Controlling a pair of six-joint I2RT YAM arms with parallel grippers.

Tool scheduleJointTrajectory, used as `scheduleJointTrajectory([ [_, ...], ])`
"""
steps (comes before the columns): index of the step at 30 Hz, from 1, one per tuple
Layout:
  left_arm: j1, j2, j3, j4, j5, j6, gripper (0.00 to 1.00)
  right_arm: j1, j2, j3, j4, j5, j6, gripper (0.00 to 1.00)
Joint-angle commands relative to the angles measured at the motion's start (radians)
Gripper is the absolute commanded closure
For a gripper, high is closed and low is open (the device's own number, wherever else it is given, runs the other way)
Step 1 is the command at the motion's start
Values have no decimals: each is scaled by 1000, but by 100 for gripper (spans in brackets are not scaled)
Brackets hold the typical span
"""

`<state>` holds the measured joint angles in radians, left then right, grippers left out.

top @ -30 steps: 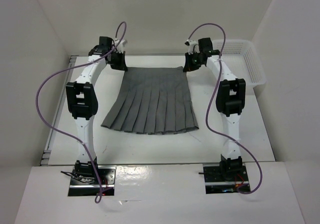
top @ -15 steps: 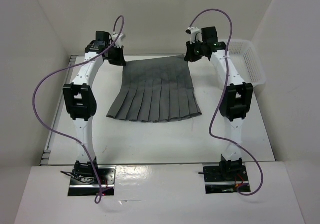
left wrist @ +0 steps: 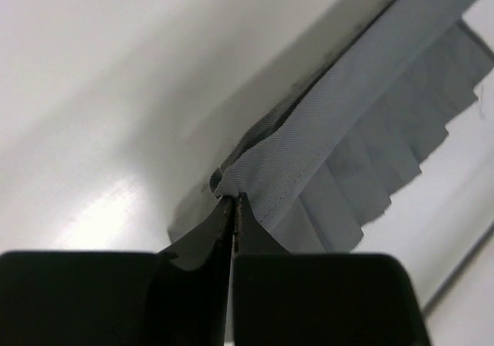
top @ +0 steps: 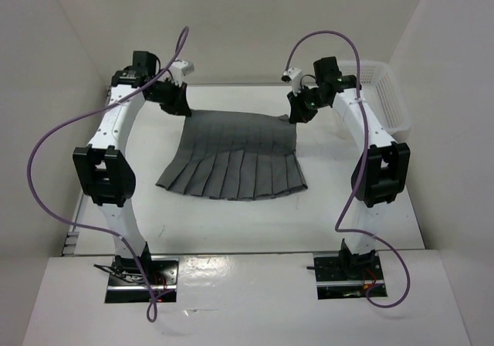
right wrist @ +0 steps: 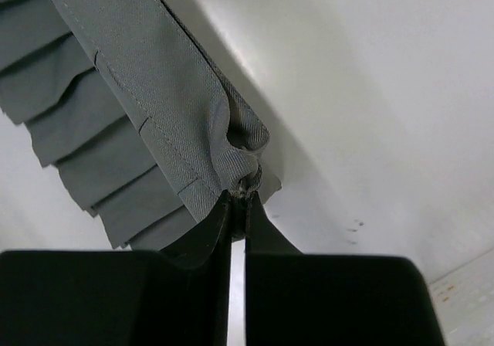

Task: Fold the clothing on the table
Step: Fold the skirt

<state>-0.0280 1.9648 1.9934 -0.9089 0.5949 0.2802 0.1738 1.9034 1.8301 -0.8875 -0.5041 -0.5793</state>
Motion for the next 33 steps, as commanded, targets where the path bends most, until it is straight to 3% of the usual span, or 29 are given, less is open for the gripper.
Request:
scheduleJointTrajectory([
  [1,5,-81,-126,-165,-18,210,100,-19,-63,-11,-239,30,-155,100],
  [4,-13,-159,-293,-203,-49,295,100,-19,-53,20,-356,-31,-249,100],
  [8,-13,-282,-473,-214,-157,343,89,50,-102,-69,-406,-13,-258,93],
  [11,-13,-343,-528,-203,-204,343,81,159,-150,-124,-415,-13,-258,71],
  [12,-13,-352,-538,-203,-204,343,79,191,-164,-138,-415,-13,-248,59],
  [13,-13,-369,-554,-188,-204,343,71,225,-164,-172,-415,-36,-248,49],
  [15,-13,-382,-571,-164,-204,321,68,331,-164,-230,-415,-48,-234,31],
  [18,-13,-402,-622,-105,-213,286,65,455,-164,-308,-415,-112,-196,30],
  [21,25,-412,-654,-41,-227,232,65,542,-164,-376,-415,-41,-186,26],
  [24,83,-425,-677,22,-196,156,62,527,-153,-362,-415,7,-163,19],
  [25,114,-425,-677,39,-172,107,55,512,-153,-345,-415,7,-163,12],
  [27,143,-406,-677,64,-132,71,51,459,-138,-287,-383,-14,-131,2],
  [33,163,-271,-677,64,-9,10,37,389,-129,-325,-150,114,122,1],
])
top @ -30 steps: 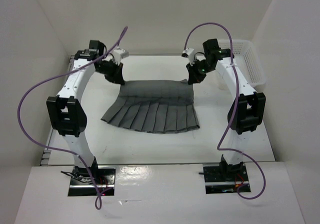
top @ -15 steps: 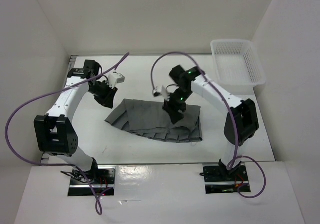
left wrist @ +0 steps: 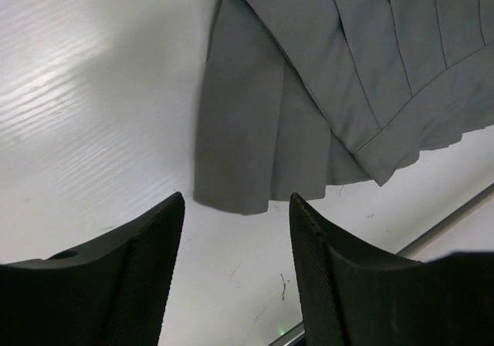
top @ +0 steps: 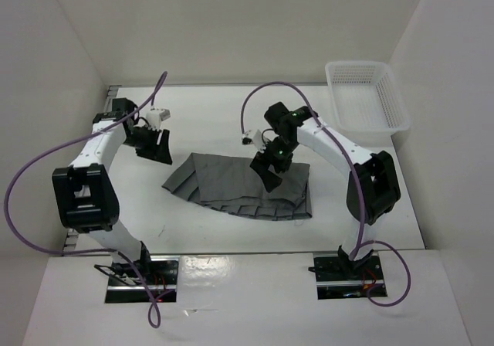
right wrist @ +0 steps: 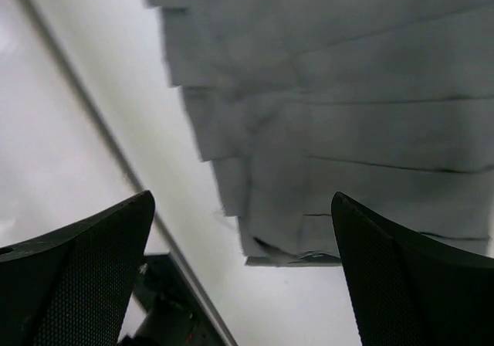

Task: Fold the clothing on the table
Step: Fold the skirt

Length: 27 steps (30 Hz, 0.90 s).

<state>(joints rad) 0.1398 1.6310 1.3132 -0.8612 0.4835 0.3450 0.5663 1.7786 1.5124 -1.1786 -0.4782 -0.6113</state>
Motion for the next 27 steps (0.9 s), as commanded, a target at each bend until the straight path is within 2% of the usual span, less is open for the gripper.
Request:
scheduleJointTrajectory([
  [1,-5,73,3,16,112,-66,35,-3,-4,-24,198,116,178,1],
  [3,-5,96,-9,25,133,-75,32,-3,-14,-60,236,161,223,1],
  [7,-72,118,-19,36,115,-86,29,-3,-15,-84,292,194,249,1],
  [14,-127,219,58,36,161,-107,29,-3,30,-144,326,214,263,1],
  [27,-147,372,146,85,218,-167,34,-69,-39,-216,335,279,263,1],
])
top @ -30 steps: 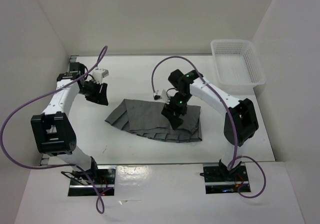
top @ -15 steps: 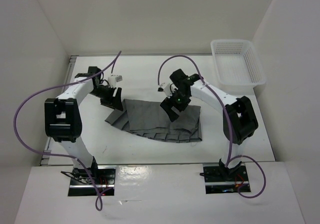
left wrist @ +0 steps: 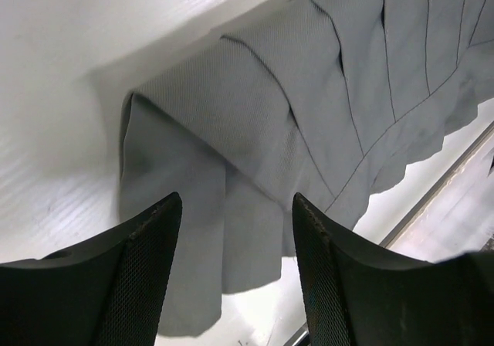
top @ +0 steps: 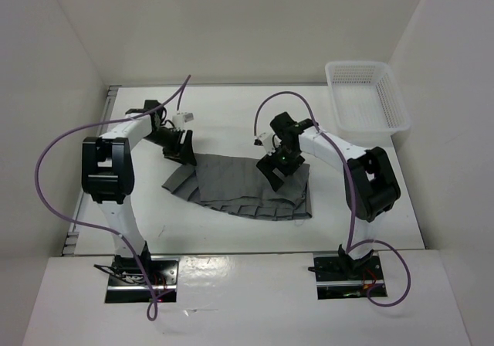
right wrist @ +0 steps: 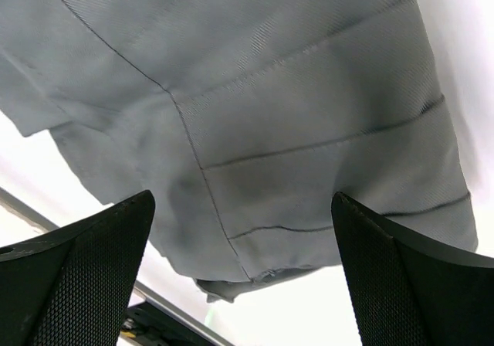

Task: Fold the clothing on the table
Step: Fold the skirt

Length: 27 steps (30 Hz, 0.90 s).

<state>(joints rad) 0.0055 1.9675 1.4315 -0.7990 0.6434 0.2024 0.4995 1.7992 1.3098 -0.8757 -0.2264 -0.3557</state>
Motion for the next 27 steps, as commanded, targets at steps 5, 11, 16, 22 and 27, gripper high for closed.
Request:
scheduleJointTrajectory([
  [5,-33,90,49,35,67,-34,35,-12,-69,-14,32,58,8,1],
  [11,-42,126,87,44,78,-43,39,-12,-69,-14,32,78,8,1],
  [16,-52,146,156,5,87,-43,71,-12,-69,-14,41,88,8,1],
  [22,-52,146,283,-61,76,-43,94,-12,-69,-23,41,98,8,1],
  [27,-52,169,430,-106,27,-12,100,-12,-69,-23,50,107,8,1],
])
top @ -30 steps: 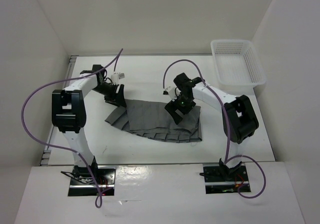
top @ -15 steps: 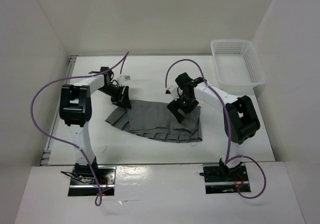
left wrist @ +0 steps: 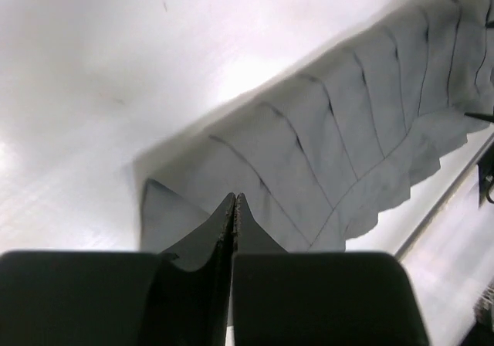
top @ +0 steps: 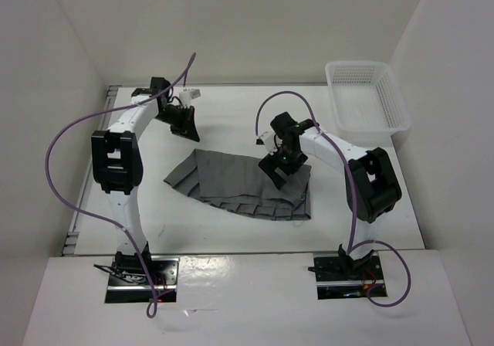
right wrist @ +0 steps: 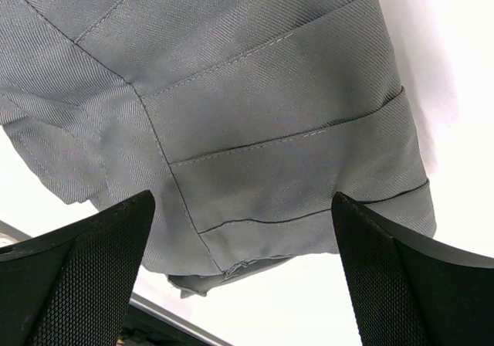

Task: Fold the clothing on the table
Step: Fold the skirt

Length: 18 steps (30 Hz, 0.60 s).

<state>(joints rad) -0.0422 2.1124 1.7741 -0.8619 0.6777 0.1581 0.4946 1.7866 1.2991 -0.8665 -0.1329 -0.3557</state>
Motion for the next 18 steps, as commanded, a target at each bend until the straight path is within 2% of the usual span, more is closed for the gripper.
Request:
scheduleJointTrajectory([
  [1,-4,37,106,-54,-19,32,100,-7,-56,-12,41,13,8,1],
  [4,-4,61,152,-64,-20,32,100,-7,-56,-12,41,13,8,1],
  [6,-4,74,153,-95,-20,53,94,-7,-65,-12,41,22,8,1],
  [8,-4,74,108,-104,-20,67,86,-7,-66,-12,41,22,8,1],
  [12,-4,-6,-62,-42,-56,77,76,-7,-66,-21,31,0,8,1],
  [16,27,-99,-183,4,-56,67,58,-7,-46,-11,0,-60,27,1],
  [17,57,-120,-200,15,-41,67,47,-7,-46,-11,-9,-80,27,1],
  [18,76,-143,-217,41,-41,43,42,-7,-36,3,-9,-123,38,1],
])
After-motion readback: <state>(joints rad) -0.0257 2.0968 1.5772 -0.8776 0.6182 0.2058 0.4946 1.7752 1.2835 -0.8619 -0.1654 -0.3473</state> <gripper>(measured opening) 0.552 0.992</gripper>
